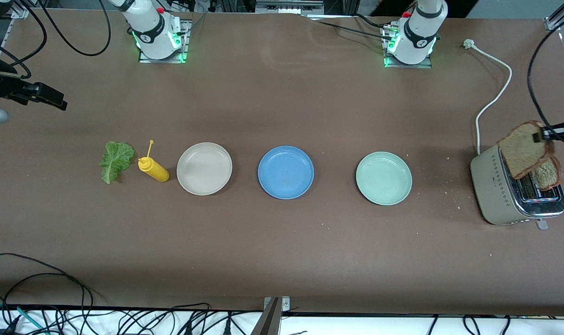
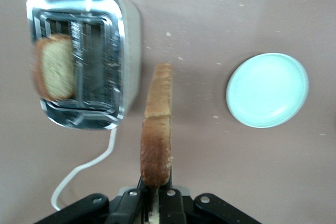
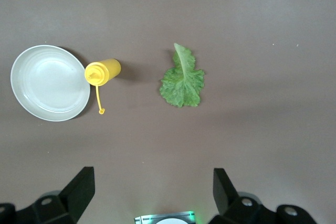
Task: Make sandwich in blue plate with both arms
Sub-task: 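Lift the bread slice up out of the toaster with the left gripper, then carry the bread to the blue plate while the right gripper reaches lettuce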
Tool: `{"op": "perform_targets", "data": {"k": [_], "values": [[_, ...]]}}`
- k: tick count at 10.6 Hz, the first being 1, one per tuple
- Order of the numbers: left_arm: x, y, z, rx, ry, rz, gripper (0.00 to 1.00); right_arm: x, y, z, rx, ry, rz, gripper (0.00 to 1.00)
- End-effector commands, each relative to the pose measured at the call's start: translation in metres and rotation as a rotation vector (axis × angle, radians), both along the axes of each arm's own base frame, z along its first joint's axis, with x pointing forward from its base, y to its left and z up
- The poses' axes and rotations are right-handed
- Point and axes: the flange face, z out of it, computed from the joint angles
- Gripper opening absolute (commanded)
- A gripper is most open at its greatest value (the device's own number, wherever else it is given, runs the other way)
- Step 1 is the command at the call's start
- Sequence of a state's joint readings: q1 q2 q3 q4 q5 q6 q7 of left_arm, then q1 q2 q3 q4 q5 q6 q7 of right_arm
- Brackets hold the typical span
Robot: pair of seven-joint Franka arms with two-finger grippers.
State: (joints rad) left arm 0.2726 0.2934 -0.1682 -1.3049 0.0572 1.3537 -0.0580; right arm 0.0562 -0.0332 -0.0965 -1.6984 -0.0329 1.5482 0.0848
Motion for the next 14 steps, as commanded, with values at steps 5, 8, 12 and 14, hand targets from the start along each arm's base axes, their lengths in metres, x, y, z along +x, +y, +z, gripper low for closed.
{"op": "perform_targets", "data": {"k": [5,8,12,14], "values": [[0.007,-0.231,-0.023,-0.324,0.023,0.257,0.0,0.005,-0.009,-0.011,-0.023,0.025,-0.012,1.0],[0.007,-0.358,-0.087,-0.358,-0.044,0.354,0.0,0.013,-0.02,-0.02,-0.041,0.021,-0.012,1.0],[0.005,-0.448,-0.156,-0.429,-0.093,0.386,0.0,0.019,-0.032,-0.028,-0.037,0.013,-0.033,1.0],[-0.001,-0.47,-0.185,-0.427,-0.079,0.367,0.0,0.023,-0.051,-0.043,-0.025,0.03,-0.05,1.0]]}}
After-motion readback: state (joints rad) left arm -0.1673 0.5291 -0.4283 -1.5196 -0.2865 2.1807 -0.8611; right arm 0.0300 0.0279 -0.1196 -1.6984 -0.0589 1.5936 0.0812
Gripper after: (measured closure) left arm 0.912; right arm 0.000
